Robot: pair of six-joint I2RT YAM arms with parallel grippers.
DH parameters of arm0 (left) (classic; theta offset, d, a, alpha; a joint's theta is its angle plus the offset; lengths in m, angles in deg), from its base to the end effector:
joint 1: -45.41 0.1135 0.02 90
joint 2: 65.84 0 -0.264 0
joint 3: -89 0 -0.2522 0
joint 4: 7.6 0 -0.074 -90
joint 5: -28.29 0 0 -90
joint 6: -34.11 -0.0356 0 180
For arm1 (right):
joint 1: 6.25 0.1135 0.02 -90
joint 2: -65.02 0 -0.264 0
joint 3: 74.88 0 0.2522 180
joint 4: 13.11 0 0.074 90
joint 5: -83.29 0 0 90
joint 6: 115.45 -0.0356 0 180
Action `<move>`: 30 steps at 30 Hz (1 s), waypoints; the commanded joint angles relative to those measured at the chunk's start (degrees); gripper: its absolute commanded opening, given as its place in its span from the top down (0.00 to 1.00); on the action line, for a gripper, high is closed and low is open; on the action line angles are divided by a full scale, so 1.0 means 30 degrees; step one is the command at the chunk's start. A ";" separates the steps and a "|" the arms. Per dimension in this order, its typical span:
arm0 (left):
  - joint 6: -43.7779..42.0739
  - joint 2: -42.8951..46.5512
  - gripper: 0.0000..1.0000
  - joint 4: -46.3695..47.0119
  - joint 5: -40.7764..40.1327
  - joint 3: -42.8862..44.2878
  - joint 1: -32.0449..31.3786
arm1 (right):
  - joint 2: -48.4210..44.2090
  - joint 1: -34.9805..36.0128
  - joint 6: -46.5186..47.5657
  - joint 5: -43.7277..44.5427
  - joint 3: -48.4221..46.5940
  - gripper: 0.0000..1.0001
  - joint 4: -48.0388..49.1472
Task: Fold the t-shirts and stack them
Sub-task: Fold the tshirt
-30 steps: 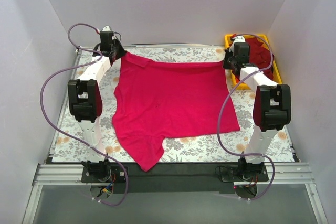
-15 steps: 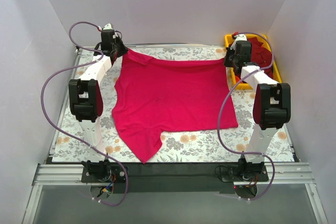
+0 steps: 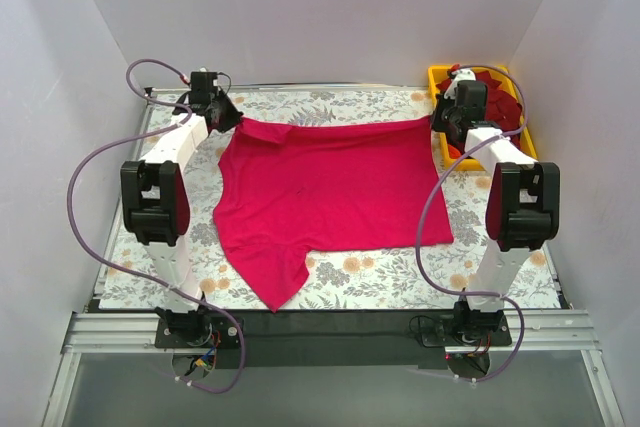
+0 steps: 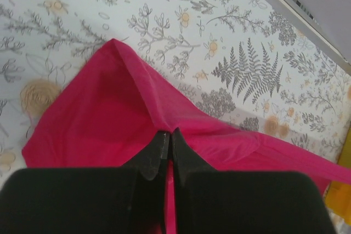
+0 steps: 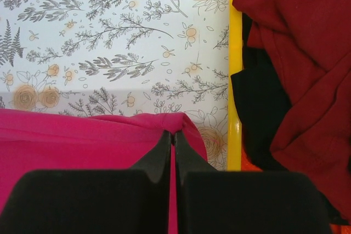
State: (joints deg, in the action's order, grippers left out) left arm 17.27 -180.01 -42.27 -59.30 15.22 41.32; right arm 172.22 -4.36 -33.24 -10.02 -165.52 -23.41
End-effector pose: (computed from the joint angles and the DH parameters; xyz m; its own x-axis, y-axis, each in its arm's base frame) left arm 0.4572 -0.0342 0.2453 -0.2934 -0.9377 -0.1859 -0.6169 0.3343 -0.7126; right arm 0.4372 0.0165 0.2443 -0.4588 0.1202 -0.8803 -0.0224 0.9889 0.1468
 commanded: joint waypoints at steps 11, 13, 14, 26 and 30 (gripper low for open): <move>0.2650 0.5884 1.00 -0.2230 -0.0716 -0.3573 0.0018 | -0.1191 -0.0132 -0.0332 -0.0127 0.0226 0.99 -0.1681; 0.3380 0.6355 1.00 -0.2173 -0.1186 -0.4598 0.0018 | -0.1162 -0.0161 -0.0420 0.0048 0.0344 0.99 -0.1798; 0.3588 0.6734 1.00 -0.2085 -0.1128 -0.5007 0.0018 | -0.1133 -0.0161 -0.0420 0.0078 0.0373 0.99 -0.1857; 0.5962 0.7676 1.00 -0.0209 0.0483 -0.9549 0.0018 | -0.0137 -0.0191 -0.0537 0.0225 0.0666 0.99 -0.2063; 0.6285 0.7734 1.00 0.0083 0.0426 -1.0632 0.0018 | 0.0214 -0.0191 -0.0655 0.0254 0.0754 0.99 -0.2267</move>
State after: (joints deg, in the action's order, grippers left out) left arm 34.21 -160.43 -44.04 -58.62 -14.79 41.32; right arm 171.96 -4.42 -34.62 -9.98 -163.75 -30.25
